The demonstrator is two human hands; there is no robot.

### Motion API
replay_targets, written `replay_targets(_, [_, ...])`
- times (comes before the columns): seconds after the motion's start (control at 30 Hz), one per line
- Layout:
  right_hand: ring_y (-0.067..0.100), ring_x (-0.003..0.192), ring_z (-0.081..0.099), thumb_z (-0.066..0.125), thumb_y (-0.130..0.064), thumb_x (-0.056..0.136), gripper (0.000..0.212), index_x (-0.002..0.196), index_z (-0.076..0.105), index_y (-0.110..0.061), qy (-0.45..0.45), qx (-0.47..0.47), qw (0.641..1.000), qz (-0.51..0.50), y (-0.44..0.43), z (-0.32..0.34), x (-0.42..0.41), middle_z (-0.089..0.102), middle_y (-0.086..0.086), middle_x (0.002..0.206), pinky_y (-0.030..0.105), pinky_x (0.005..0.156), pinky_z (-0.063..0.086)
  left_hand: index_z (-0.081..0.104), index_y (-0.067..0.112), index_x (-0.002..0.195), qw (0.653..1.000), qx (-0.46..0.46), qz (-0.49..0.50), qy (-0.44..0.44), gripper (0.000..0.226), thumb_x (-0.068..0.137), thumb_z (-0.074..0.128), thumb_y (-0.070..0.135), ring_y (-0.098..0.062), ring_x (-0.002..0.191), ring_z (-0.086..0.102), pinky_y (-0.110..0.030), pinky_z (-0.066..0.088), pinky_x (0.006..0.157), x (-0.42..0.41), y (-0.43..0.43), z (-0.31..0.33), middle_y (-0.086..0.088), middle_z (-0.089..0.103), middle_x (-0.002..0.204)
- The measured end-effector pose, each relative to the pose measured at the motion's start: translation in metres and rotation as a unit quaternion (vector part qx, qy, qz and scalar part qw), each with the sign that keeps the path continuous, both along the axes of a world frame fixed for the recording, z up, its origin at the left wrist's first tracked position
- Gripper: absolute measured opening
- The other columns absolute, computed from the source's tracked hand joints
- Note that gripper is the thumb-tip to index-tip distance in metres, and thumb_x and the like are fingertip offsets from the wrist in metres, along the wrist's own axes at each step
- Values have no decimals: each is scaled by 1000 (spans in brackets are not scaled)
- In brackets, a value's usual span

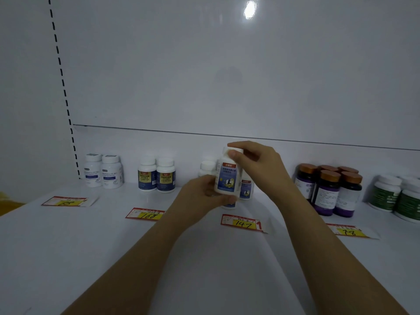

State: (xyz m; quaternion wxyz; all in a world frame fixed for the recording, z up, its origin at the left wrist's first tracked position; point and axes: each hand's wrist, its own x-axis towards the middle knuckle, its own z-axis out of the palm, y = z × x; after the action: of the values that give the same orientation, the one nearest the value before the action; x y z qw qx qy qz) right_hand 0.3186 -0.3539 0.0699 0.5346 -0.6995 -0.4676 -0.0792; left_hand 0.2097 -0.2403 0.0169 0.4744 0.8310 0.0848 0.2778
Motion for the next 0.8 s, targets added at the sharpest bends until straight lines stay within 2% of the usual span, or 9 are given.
replay_targets(0.1, [4, 94, 65, 58, -32, 91, 22, 109, 69, -27, 31, 3, 999, 22, 1, -4, 2, 71, -8, 103, 18, 80, 51, 60, 38, 84, 1000, -2, 7, -18, 30, 69, 81, 23, 6, 78, 67, -11, 51, 72, -1, 1, -1, 21, 69, 81])
replay_targets(0.17, [5, 95, 65, 57, -32, 92, 22, 110, 69, -27, 41, -4, 999, 29, 2, -7, 4, 71, -7, 105, 18, 80, 52, 60, 38, 84, 1000, 7, 11, -17, 31, 67, 82, 25, 7, 76, 67, -8, 51, 68, 0, 1, -2, 21, 68, 79])
replay_targets(0.3, [6, 97, 65, 58, -32, 92, 23, 111, 69, -27, 47, -7, 998, 37, 2, -8, 6, 70, -8, 106, 18, 81, 51, 60, 38, 86, 1000, 14, 12, -17, 33, 66, 83, 25, 8, 75, 66, -5, 50, 66, 0, 1, -3, 21, 68, 81])
replay_targets(0.43, [3, 97, 62, 56, -34, 92, 16, 105, 66, -31, 41, 6, 999, 31, 4, -9, 5, 67, -10, 107, 8, 71, 47, 57, 38, 86, 999, 18, 30, -29, 34, 66, 83, 26, 11, 72, 64, -3, 48, 64, 0, 1, -1, 21, 66, 81])
replay_targets(0.57, [11, 93, 61, 61, -44, 86, 21, 97, 59, -26, 42, 17, 999, -6, 8, -10, 5, 62, -6, 106, 19, 73, 49, 54, 28, 97, 994, 58, 78, -53, 43, 65, 83, 30, 6, 77, 59, 1, 43, 63, 1, 2, -5, 20, 61, 85])
replay_targets(0.63, [11, 92, 61, 63, -41, 86, 19, 96, 60, -26, 51, 20, 998, -1, 9, -9, 4, 63, -9, 103, 21, 71, 50, 52, 28, 100, 997, 39, 54, -38, 46, 66, 83, 30, 6, 81, 59, -4, 47, 64, 0, 1, -5, 20, 60, 89])
replay_targets(0.7, [14, 94, 63, 63, -36, 87, 13, 97, 61, -27, 63, 31, 997, 19, 8, -8, 4, 64, -10, 102, 26, 74, 54, 53, 36, 98, 1000, -1, -2, -4, 42, 68, 82, 26, 6, 84, 62, -7, 49, 66, -1, -2, -2, 20, 63, 94])
replay_targets(0.8, [17, 99, 63, 60, -31, 90, 12, 101, 63, -29, 74, 32, 996, 47, 6, -7, 4, 65, -8, 108, 29, 79, 56, 56, 39, 100, 997, -50, -56, 8, 40, 73, 79, 21, 9, 86, 63, -4, 49, 65, -2, -4, 2, 20, 67, 96])
